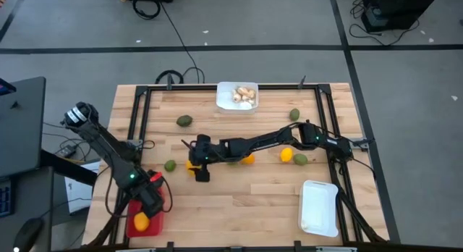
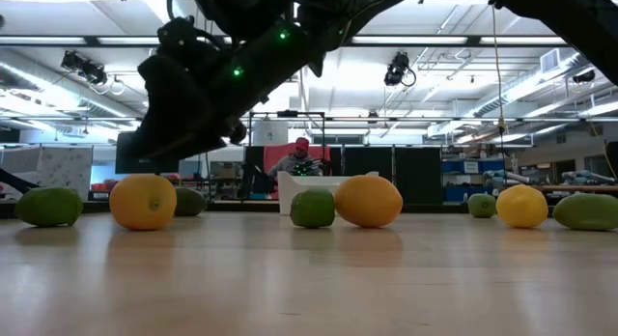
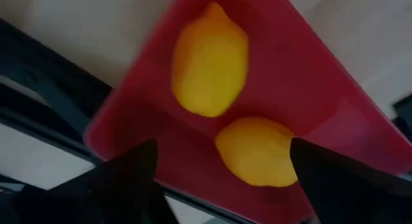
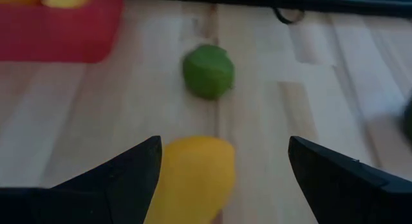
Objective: Sort produce into baskets
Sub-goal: Put the lemon into the red bin
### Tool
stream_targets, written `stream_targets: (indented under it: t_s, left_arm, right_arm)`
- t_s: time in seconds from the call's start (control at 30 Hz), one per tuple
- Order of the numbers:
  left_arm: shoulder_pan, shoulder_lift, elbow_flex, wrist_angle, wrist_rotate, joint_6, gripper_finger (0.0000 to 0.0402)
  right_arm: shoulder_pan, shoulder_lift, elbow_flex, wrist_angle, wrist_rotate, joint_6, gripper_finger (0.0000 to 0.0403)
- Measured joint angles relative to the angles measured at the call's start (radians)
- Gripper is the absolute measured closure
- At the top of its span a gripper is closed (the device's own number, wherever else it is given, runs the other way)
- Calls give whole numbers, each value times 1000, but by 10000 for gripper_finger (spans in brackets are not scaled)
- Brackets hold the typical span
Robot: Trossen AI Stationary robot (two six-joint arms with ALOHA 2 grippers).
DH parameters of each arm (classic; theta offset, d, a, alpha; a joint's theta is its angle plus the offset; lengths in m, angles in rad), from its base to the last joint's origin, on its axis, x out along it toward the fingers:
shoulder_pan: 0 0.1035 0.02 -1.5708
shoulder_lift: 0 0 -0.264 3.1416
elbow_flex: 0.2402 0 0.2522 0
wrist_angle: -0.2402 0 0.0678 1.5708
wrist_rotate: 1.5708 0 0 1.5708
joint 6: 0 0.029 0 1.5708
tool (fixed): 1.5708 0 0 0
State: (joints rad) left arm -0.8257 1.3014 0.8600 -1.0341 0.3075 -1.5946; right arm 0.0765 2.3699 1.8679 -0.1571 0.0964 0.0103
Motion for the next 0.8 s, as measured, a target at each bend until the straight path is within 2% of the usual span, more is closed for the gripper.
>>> stream_targets:
  t_s: [0.1, 0.23, 0.3, 0.7, 0.8]
  left_arm:
    - [29, 0, 0, -53, -9, 56, 42]
    - [65, -1, 0, -125, -48, 99, 41]
    - [73, -1, 0, -151, -61, 103, 41]
    - [107, -1, 0, -199, -74, 206, 41]
    - [130, -1, 0, -200, -89, 255, 41]
  right_arm:
    - [0, 0, 0, -32, 38, 48, 56]
    - [0, -1, -12, -35, -42, 148, 56]
    - [6, -1, -34, -22, -31, 173, 56]
    - [6, -1, -145, 149, 8, 168, 57]
    - [-3, -1, -156, 148, 8, 163, 78]
